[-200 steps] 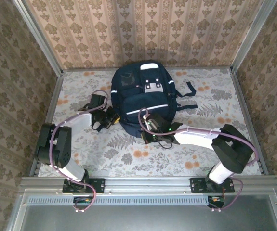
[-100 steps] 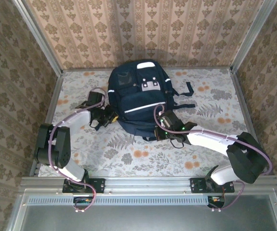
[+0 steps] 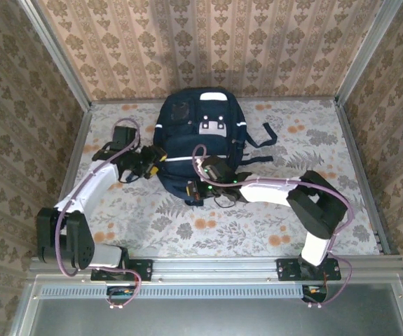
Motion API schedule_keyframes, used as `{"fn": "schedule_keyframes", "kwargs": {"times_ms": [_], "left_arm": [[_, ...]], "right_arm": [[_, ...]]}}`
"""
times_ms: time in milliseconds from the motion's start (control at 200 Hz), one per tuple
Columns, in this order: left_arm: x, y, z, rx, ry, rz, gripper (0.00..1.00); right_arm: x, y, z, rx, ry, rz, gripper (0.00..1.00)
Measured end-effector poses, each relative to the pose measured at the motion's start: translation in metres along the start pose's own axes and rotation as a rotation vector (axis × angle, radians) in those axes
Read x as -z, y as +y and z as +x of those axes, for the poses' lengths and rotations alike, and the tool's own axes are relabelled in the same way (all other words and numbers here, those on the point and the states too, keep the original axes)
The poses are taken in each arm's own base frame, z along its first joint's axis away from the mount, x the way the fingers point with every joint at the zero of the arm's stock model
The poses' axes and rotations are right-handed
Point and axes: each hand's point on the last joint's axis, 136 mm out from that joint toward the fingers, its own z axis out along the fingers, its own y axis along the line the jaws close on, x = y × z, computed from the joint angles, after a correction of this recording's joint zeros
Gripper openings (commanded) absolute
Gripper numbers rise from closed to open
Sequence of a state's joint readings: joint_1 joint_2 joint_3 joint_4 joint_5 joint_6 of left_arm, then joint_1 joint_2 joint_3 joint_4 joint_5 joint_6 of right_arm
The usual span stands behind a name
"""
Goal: Pack books, pencil case, and school supplies into a backpack
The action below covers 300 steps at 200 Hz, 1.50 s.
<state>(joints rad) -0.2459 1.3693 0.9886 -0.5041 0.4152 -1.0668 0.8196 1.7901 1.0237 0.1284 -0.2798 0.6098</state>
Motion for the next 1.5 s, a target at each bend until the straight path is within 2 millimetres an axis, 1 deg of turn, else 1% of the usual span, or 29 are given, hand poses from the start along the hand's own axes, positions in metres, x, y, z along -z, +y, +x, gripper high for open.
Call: {"fn": "schedule_keyframes", "kwargs": {"times_ms": [95, 225, 345, 415, 490, 600, 700, 745, 840, 965, 1050, 1140, 1275, 1340, 1410, 1435, 1475, 1500], "left_arm": [[-0.011, 0.009, 0.021, 0.025, 0.06, -0.038, 0.58], [-0.027, 0.019, 0.041, 0.041, 0.127, -0.102, 0.56], [-0.047, 0.034, 0.046, 0.073, 0.168, -0.169, 0.55], [-0.054, 0.037, 0.045, 0.086, 0.179, -0.191, 0.52], [-0.059, 0.035, 0.043, 0.086, 0.185, -0.2, 0.44], [-0.066, 0.039, 0.045, 0.097, 0.2, -0.23, 0.23], [-0.066, 0.044, 0.047, 0.102, 0.205, -0.251, 0.05], [-0.065, 0.046, 0.046, 0.114, 0.204, -0.256, 0.0], [-0.06, 0.048, 0.039, 0.128, 0.195, -0.253, 0.0], [-0.049, 0.048, 0.028, 0.148, 0.158, -0.235, 0.0], [-0.04, 0.046, 0.021, 0.157, 0.136, -0.221, 0.0], [-0.035, 0.046, 0.018, 0.155, 0.128, -0.215, 0.0], [-0.03, 0.045, 0.015, 0.14, 0.125, -0.201, 0.0], [-0.026, 0.045, 0.012, 0.129, 0.119, -0.193, 0.0], [-0.02, 0.05, 0.001, 0.128, 0.094, -0.191, 0.0], [-0.018, 0.052, -0.004, 0.13, 0.085, -0.193, 0.02], [-0.014, 0.055, -0.011, 0.127, 0.071, -0.195, 0.05], [-0.012, 0.057, -0.015, 0.121, 0.064, -0.201, 0.07]], "right_arm": [[-0.01, 0.015, -0.005, 0.022, 0.002, -0.027, 0.0], [-0.011, 0.02, -0.006, 0.029, 0.002, -0.033, 0.0], [-0.011, 0.018, -0.003, 0.034, 0.014, -0.024, 0.0], [-0.012, 0.016, 0.001, 0.041, 0.027, -0.014, 0.0], [-0.012, 0.014, 0.005, 0.052, 0.028, -0.002, 0.0], [-0.01, 0.007, 0.008, 0.06, 0.025, 0.03, 0.0], [-0.007, 0.0, 0.009, 0.075, 0.026, 0.078, 0.0], [-0.004, -0.004, 0.009, 0.08, 0.022, 0.103, 0.0], [0.006, -0.014, 0.015, 0.102, 0.017, 0.157, 0.0], [0.018, -0.027, 0.023, 0.116, 0.008, 0.212, 0.0], [0.024, -0.037, 0.024, 0.123, -0.008, 0.248, 0.0], [0.032, -0.048, 0.023, 0.118, -0.028, 0.284, 0.0], [0.043, -0.075, 0.015, 0.07, -0.064, 0.324, 0.0], [0.049, -0.093, 0.01, 0.026, -0.083, 0.348, 0.0], [0.057, -0.118, 0.006, -0.038, -0.096, 0.392, 0.0], [0.059, -0.124, 0.005, -0.055, -0.097, 0.403, 0.0], [0.061, -0.13, 0.003, -0.075, -0.103, 0.407, 0.0], [0.06, -0.13, 0.002, -0.082, -0.106, 0.4, 0.0]]}}
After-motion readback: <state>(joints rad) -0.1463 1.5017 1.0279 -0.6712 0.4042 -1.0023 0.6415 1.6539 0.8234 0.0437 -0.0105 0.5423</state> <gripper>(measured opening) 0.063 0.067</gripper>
